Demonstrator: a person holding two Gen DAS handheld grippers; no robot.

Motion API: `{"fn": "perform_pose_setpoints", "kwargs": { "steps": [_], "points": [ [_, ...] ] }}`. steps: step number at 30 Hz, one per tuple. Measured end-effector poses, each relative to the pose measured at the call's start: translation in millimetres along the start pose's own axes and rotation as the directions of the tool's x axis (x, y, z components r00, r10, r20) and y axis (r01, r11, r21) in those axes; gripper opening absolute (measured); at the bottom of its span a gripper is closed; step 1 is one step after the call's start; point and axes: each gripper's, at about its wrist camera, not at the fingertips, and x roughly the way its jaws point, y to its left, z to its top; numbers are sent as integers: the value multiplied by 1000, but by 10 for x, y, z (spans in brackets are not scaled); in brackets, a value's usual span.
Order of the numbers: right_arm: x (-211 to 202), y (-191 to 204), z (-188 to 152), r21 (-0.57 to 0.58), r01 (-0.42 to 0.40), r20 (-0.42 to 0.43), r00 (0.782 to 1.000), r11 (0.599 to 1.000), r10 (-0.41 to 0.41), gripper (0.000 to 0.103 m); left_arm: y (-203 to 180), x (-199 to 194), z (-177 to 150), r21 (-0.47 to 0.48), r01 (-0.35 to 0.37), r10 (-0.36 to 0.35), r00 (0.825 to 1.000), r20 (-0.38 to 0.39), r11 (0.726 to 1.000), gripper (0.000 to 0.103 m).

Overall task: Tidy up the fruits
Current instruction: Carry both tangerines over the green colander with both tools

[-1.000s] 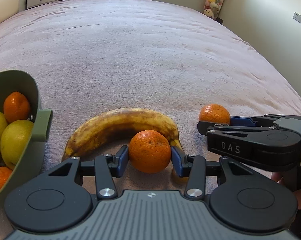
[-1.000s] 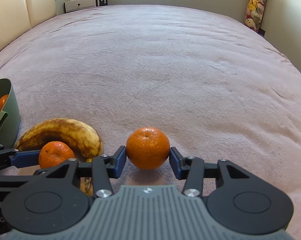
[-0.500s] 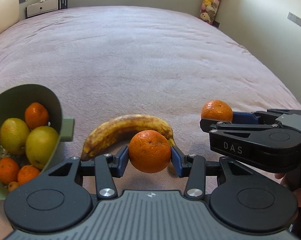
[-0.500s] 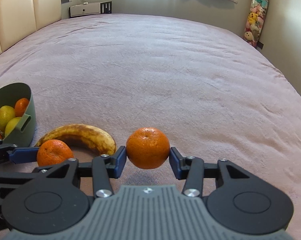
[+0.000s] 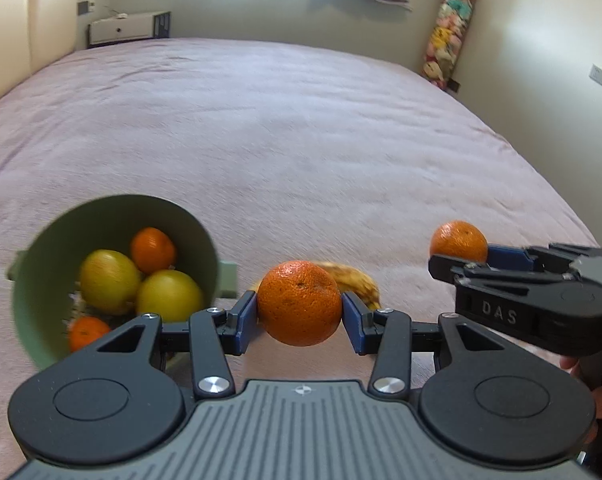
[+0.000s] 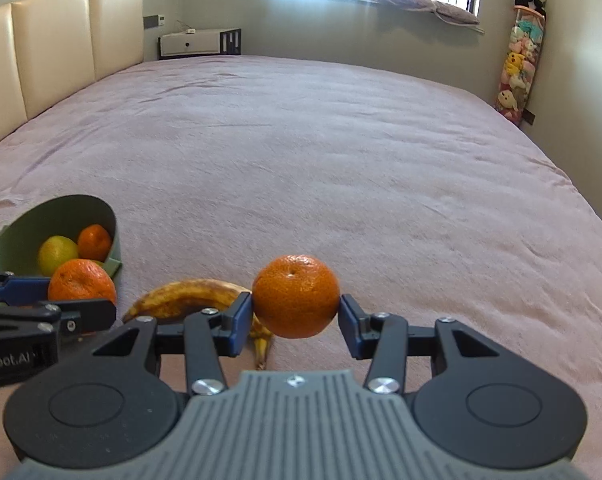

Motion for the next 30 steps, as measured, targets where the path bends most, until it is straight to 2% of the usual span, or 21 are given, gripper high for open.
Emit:
{"fn": "perform_pose_setpoints", "kwargs": {
  "steps": [7,19,30],
  "points": [
    [-112,311,81,-59,-46,27,999,997,47,44,266,-177,104,-35,-36,37,999,32,999,51],
    [-130,819,138,-171,-118,17,992,978,123,44,748,-295,142,-133,-78,82,996,19,988,51],
    [-59,1181,175,-257,-195,1,979,946,202,44,1104,-228,147,-207,-113,111,994,-23,972,51]
  ]
}}
